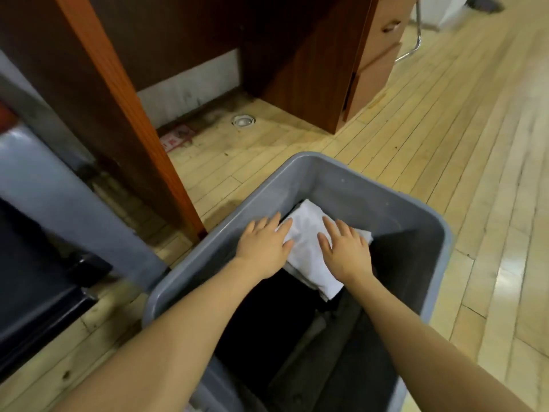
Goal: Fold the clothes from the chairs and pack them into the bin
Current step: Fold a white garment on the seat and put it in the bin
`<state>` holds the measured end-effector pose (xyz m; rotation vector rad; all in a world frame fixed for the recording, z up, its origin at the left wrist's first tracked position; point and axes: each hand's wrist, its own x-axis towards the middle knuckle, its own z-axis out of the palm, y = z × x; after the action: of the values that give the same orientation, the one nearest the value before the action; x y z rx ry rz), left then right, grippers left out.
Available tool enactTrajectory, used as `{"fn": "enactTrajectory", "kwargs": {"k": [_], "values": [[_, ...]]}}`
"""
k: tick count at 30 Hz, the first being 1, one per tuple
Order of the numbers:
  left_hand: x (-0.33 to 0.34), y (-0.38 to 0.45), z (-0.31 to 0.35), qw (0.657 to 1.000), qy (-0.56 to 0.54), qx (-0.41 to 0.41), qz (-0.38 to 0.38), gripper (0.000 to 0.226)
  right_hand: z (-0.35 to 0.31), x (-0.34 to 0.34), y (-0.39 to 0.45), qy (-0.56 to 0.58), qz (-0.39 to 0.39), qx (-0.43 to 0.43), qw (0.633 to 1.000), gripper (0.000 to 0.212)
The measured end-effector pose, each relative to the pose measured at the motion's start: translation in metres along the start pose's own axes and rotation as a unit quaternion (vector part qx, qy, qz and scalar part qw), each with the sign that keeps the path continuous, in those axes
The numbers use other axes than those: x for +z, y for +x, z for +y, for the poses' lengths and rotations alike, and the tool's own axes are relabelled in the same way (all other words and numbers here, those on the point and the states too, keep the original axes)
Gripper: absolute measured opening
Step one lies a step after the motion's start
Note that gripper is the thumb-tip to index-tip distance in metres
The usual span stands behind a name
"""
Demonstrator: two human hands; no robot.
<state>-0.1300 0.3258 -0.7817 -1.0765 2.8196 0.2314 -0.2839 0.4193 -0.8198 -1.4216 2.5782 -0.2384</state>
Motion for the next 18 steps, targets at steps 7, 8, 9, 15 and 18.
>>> {"fn": "enactTrajectory", "kwargs": {"k": [7,8,9,15,18], "values": [[-0.102,-0.101,-0.021,0.996,0.007,-0.022,0.083,0.049,-0.065,-0.089,-0.06,0.006,0.089,-0.084,0.992,0.044],[-0.115,-0.116,-0.025,0.994,0.008,-0.03,0.102,0.048,-0.078,-0.101,-0.068,0.011,0.098,-0.1,0.99,0.044],[-0.127,-0.133,-0.029,0.992,0.009,-0.039,0.122,0.048,-0.09,-0.112,-0.076,0.012,0.104,-0.116,0.988,0.043],[-0.18,-0.237,-0.069,0.966,0.001,-0.137,0.221,0.047,-0.182,-0.16,-0.122,0.034,0.128,-0.236,0.963,0.037],[-0.192,-0.3,-0.097,0.951,0.017,-0.189,0.245,0.046,-0.236,-0.17,-0.15,0.068,0.134,-0.303,0.941,0.036]]}}
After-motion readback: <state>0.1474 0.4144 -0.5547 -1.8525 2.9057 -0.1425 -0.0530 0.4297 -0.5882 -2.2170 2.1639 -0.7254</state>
